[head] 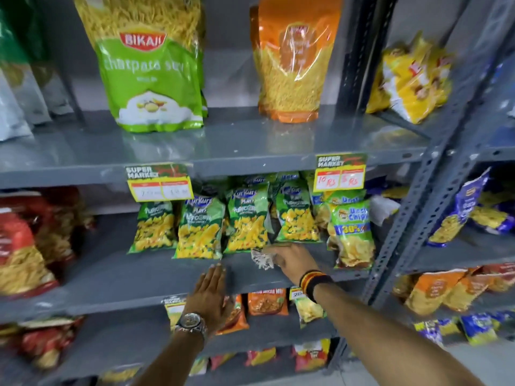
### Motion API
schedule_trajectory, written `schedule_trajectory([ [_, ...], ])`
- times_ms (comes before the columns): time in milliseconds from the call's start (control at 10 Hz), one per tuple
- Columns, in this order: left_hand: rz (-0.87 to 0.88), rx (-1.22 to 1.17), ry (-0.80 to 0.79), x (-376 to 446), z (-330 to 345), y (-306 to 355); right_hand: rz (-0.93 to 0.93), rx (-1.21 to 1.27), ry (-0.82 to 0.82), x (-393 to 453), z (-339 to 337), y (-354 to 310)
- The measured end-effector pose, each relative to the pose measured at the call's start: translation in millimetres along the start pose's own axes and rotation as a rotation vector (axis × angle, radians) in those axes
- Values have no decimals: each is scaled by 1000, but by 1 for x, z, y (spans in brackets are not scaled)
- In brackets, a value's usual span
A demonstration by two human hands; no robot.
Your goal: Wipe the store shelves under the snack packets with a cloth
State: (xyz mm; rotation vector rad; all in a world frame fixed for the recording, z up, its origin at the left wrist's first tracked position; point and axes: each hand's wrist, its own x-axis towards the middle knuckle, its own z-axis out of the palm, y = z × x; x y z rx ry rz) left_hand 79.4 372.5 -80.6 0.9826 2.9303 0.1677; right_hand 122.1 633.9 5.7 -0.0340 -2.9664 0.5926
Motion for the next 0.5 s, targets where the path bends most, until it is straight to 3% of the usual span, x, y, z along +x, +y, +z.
schedule_trajectory([
  [200,-55,-50,40,1,28,-5,-52,-180,-222,-25,76,15],
  [400,-47,-35,19,-3,-3,4,-15,-326,-373,2,55,3],
  [500,94,-74,109,-10,-51,22,-45,-288,-249,-8,43,-20],
])
